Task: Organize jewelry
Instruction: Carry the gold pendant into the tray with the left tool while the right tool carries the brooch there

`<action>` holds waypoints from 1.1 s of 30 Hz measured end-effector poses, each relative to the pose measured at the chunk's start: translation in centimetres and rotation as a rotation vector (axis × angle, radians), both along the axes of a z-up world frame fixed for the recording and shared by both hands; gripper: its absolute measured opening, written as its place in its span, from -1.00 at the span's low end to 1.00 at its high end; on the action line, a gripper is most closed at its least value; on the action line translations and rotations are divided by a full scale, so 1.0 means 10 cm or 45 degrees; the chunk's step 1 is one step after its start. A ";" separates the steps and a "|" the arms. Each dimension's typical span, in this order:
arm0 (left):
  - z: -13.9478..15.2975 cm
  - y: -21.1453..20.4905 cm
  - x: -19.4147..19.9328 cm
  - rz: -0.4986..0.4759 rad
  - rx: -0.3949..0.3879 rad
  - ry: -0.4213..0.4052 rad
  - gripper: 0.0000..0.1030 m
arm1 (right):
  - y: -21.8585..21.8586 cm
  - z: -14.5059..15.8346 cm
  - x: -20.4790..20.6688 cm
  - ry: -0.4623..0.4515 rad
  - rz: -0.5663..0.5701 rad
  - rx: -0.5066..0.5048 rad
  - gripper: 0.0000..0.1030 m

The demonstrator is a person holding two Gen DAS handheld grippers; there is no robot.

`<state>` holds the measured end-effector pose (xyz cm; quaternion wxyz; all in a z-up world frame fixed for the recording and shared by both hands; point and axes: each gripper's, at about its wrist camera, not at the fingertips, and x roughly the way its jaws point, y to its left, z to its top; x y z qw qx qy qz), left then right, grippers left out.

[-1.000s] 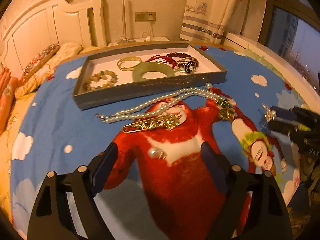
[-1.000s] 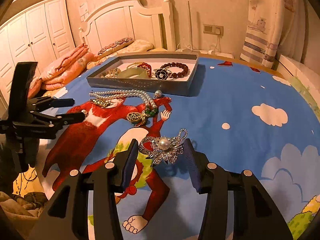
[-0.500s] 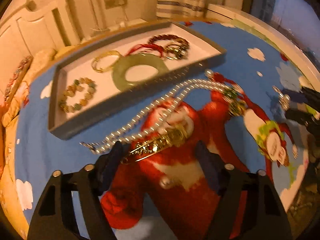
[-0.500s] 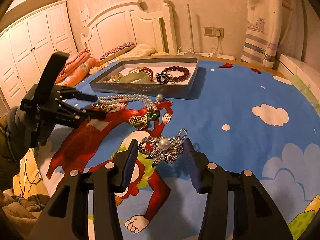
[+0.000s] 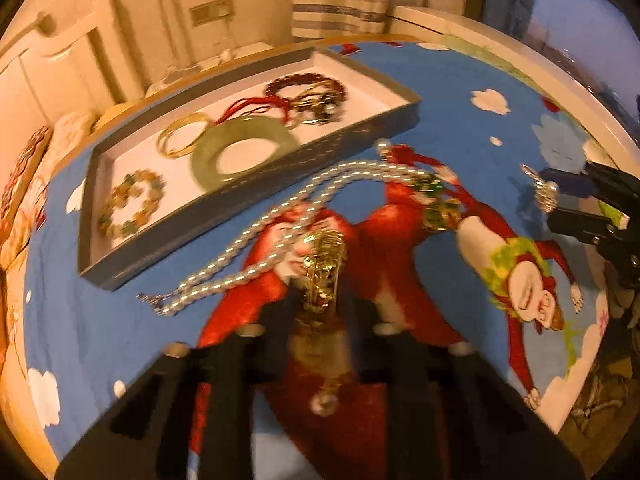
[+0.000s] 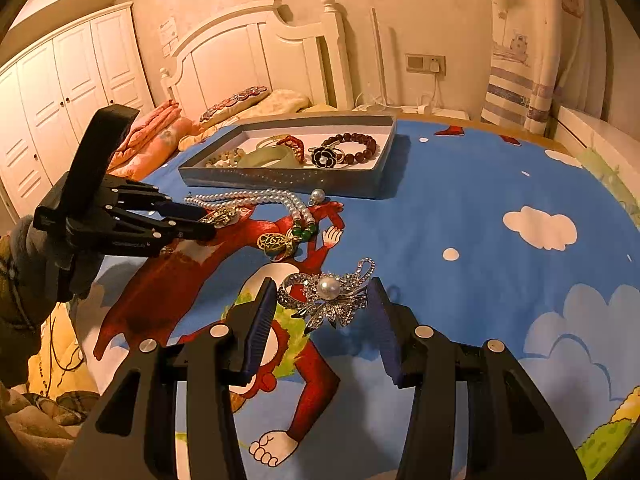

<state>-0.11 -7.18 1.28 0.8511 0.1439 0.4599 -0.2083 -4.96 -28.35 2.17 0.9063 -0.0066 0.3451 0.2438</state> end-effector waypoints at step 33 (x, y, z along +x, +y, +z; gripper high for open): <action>0.36 0.35 -0.02 0.237 0.044 -0.261 -0.75 | 0.20 0.16 0.18 -0.046 -0.022 -0.072 -0.11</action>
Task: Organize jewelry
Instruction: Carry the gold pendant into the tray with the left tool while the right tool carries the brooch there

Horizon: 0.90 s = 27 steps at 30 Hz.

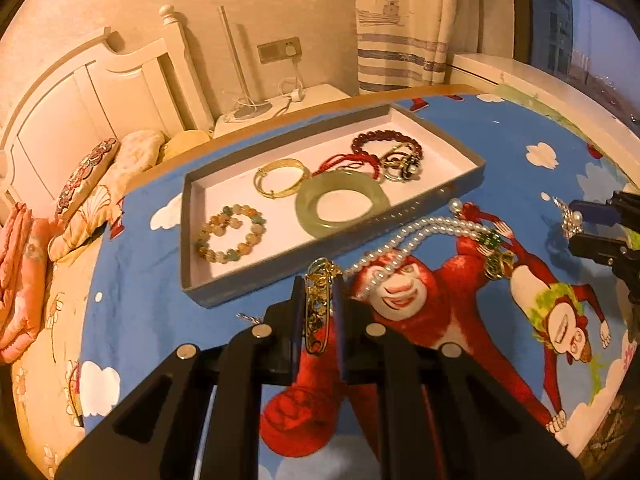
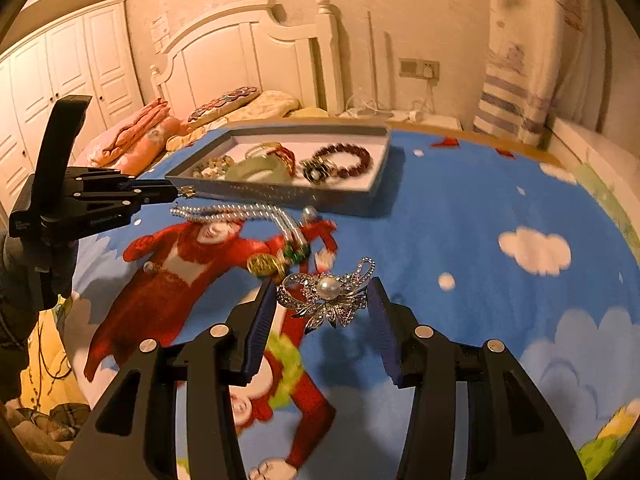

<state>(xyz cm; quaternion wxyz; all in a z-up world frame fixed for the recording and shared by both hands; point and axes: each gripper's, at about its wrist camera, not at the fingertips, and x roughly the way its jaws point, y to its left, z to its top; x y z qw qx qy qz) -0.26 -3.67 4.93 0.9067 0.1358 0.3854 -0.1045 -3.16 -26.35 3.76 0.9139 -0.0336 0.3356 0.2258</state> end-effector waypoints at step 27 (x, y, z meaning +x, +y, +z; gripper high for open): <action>0.19 0.45 1.37 0.200 -0.094 0.022 -0.75 | 1.14 0.30 1.96 0.069 0.103 -0.046 -0.11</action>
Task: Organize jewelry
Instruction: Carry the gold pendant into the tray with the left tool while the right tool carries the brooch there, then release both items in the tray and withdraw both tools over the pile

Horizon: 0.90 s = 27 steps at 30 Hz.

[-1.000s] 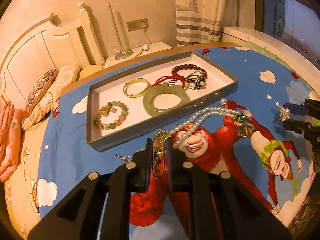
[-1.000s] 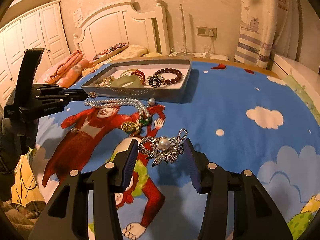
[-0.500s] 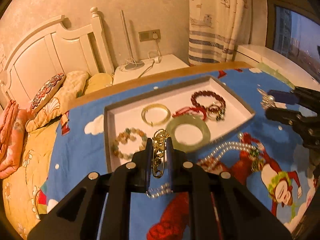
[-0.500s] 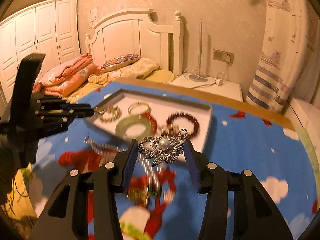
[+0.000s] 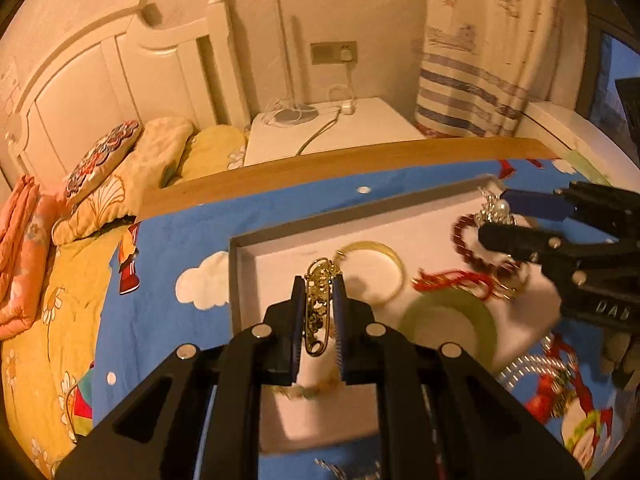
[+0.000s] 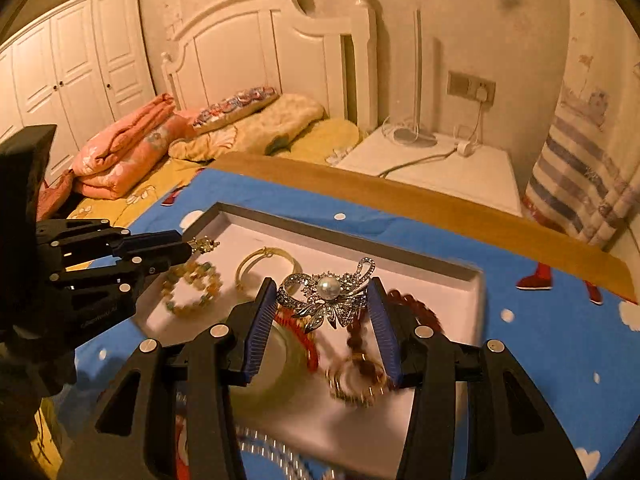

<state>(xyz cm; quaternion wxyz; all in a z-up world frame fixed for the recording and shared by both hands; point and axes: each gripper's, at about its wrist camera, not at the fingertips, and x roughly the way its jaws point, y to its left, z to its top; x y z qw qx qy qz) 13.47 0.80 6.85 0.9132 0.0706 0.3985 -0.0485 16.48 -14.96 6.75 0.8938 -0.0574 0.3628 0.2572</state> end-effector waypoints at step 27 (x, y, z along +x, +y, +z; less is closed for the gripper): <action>0.14 0.25 -1.26 0.304 0.179 -0.275 0.95 | -1.05 0.39 -1.07 -0.166 -0.090 0.129 0.11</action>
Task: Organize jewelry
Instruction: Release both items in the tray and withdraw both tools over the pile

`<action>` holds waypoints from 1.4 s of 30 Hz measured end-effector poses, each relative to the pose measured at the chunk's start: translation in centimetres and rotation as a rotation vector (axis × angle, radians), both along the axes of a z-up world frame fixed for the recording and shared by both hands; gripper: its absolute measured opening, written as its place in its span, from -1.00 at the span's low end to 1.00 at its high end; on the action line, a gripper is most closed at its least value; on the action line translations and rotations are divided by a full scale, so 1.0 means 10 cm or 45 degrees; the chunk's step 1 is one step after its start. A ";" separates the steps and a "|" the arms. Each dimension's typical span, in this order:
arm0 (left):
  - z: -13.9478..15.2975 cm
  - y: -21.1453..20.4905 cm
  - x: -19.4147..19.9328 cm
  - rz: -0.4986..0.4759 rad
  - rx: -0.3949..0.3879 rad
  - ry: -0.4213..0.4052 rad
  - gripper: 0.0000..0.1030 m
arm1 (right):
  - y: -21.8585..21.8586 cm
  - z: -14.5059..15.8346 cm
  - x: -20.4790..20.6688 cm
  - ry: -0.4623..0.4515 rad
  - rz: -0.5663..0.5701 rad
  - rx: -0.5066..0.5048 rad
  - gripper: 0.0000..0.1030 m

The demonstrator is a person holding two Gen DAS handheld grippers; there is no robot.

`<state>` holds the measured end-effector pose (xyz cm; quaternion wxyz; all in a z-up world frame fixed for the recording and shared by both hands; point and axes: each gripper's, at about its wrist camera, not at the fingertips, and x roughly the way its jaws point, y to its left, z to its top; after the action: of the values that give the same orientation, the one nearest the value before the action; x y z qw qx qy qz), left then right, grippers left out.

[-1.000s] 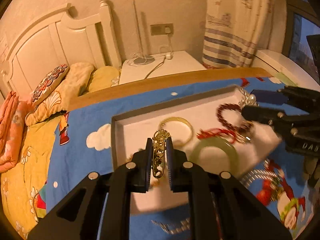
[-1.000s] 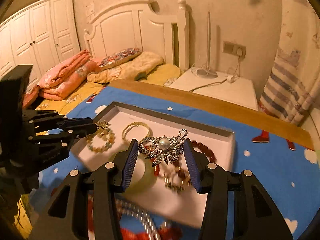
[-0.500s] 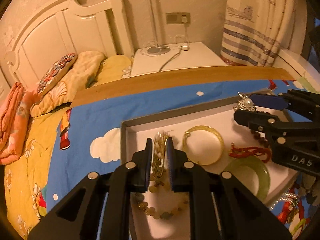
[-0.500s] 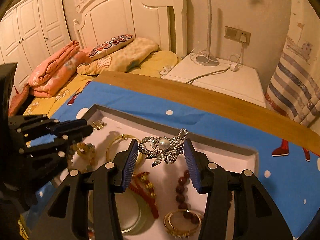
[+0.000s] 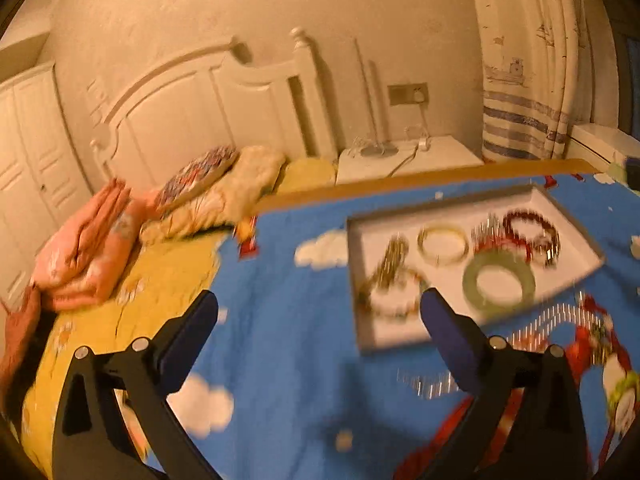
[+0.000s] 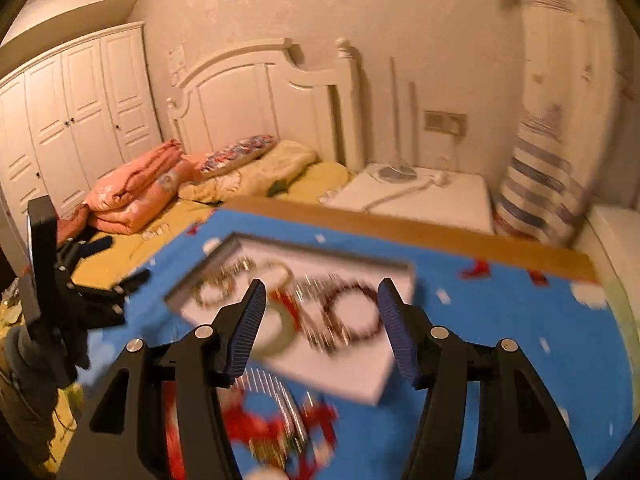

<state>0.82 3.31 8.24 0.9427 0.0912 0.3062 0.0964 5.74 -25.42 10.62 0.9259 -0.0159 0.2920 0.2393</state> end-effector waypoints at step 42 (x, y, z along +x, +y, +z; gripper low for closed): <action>-0.76 0.61 -0.46 0.020 -0.495 0.303 0.95 | 0.47 -0.99 -0.50 0.315 0.147 -0.228 0.09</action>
<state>-3.77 9.36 0.62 0.8991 -0.0836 0.4286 0.0314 0.73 -20.72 0.74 0.8624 -0.0855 0.4226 0.2652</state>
